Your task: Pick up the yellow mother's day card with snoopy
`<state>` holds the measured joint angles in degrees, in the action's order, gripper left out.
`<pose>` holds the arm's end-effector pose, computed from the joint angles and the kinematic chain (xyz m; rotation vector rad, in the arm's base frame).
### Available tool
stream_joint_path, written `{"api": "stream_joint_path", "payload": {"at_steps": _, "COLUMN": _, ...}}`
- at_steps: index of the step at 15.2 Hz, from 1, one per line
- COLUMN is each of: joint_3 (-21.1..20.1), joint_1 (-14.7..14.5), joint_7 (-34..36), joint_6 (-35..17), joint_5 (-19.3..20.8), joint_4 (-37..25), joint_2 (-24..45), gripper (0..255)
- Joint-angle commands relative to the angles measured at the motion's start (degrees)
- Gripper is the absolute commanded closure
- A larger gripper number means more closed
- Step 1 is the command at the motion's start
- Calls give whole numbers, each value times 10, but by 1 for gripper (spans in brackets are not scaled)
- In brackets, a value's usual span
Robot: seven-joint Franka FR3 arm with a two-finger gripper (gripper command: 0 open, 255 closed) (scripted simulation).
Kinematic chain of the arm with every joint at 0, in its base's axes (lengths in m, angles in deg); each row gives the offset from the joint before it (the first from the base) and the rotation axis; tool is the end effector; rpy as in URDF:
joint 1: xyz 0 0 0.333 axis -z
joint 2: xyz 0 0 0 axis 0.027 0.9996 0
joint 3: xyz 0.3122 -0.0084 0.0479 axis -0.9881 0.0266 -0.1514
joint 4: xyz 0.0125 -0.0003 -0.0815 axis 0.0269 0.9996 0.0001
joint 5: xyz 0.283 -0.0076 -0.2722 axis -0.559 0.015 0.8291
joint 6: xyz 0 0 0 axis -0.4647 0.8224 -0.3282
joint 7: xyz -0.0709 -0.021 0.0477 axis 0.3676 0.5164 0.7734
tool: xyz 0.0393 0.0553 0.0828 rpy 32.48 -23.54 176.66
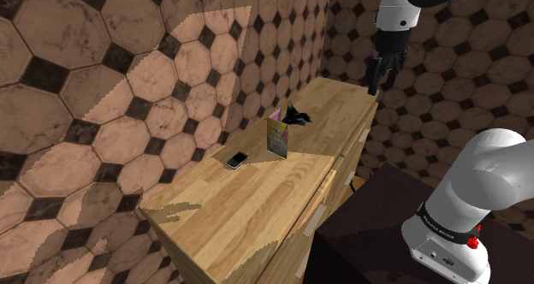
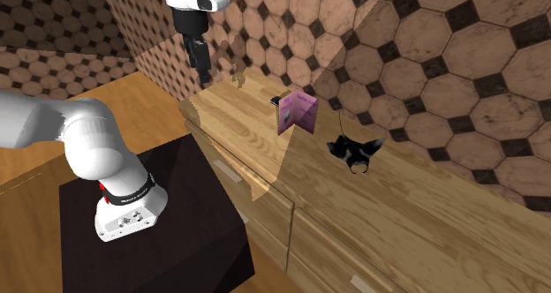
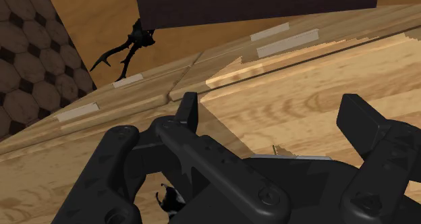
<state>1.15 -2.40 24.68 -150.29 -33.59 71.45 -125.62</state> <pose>0.3025 -0.0077 0.5722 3.1046 -0.1324 -0.1398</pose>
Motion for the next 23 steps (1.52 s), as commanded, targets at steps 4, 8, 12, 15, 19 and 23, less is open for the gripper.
{"api": "stream_joint_path", "payload": {"at_steps": 4, "joint_3": -4, "joint_1": -4, "joint_7": 5, "joint_6": -57, "joint_5": -5, "joint_4": 2, "joint_2": 50, "gripper": 0}}
{"api": "stream_joint_path", "payload": {"at_steps": 8, "joint_3": -8, "joint_1": -8, "joint_7": 12, "joint_6": -128, "joint_5": -10, "joint_4": -6, "joint_2": 123, "gripper": 0}}
{"api": "stream_joint_path", "payload": {"at_steps": 12, "joint_3": -13, "joint_1": -12, "joint_7": 17, "joint_6": -192, "joint_5": -14, "joint_4": -28, "joint_2": 203, "gripper": 0}}
{"api": "stream_joint_path", "payload": {"at_steps": 15, "joint_3": -16, "joint_1": -15, "joint_7": 21, "joint_6": -235, "joint_5": -16, "joint_4": -52, "joint_2": 264, "gripper": 0}}
{"api": "stream_joint_path", "payload": {"at_steps": 19, "joint_3": -21, "joint_1": -18, "joint_7": 26, "joint_6": -282, "joint_5": -18, "joint_4": -96, "joint_2": 349, "gripper": 0}}
{"api": "stream_joint_path", "payload": {"at_steps": 23, "joint_3": -25, "joint_1": -21, "joint_7": 31, "joint_6": -319, "joint_5": -18, "joint_4": -151, "joint_2": 434, "gripper": 0}}
